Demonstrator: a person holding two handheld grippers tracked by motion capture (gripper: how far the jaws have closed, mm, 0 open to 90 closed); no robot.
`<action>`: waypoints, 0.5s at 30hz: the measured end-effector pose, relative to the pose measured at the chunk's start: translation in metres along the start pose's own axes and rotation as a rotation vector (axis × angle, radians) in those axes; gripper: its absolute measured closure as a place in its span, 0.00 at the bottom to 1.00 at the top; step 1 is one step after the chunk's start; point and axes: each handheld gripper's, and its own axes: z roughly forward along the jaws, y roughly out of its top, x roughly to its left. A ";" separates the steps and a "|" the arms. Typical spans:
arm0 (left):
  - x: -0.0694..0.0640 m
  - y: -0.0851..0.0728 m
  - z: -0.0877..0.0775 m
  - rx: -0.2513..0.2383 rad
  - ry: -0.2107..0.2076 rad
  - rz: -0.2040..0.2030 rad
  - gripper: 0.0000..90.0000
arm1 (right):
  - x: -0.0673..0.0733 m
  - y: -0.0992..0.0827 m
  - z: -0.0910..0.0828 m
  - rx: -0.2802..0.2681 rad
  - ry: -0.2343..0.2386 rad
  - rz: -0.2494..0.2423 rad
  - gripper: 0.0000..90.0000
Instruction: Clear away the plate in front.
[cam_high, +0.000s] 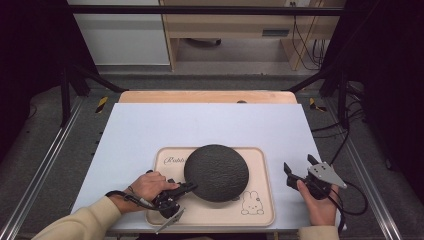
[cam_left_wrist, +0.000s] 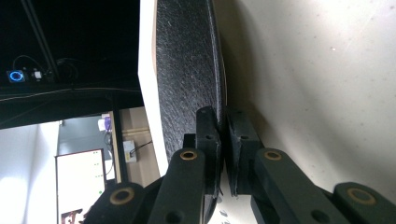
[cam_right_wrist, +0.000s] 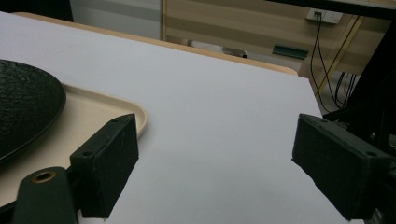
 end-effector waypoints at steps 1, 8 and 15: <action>0.000 -0.001 0.000 0.000 -0.002 0.000 0.94 | 0.000 0.000 0.000 0.000 0.000 0.000 0.16; -0.004 -0.003 -0.001 0.006 -0.021 0.006 0.94 | 0.000 0.000 0.000 0.002 -0.001 -0.005 0.16; -0.006 -0.003 0.000 0.002 -0.035 0.007 0.94 | 0.000 0.000 0.000 0.003 -0.001 -0.004 0.16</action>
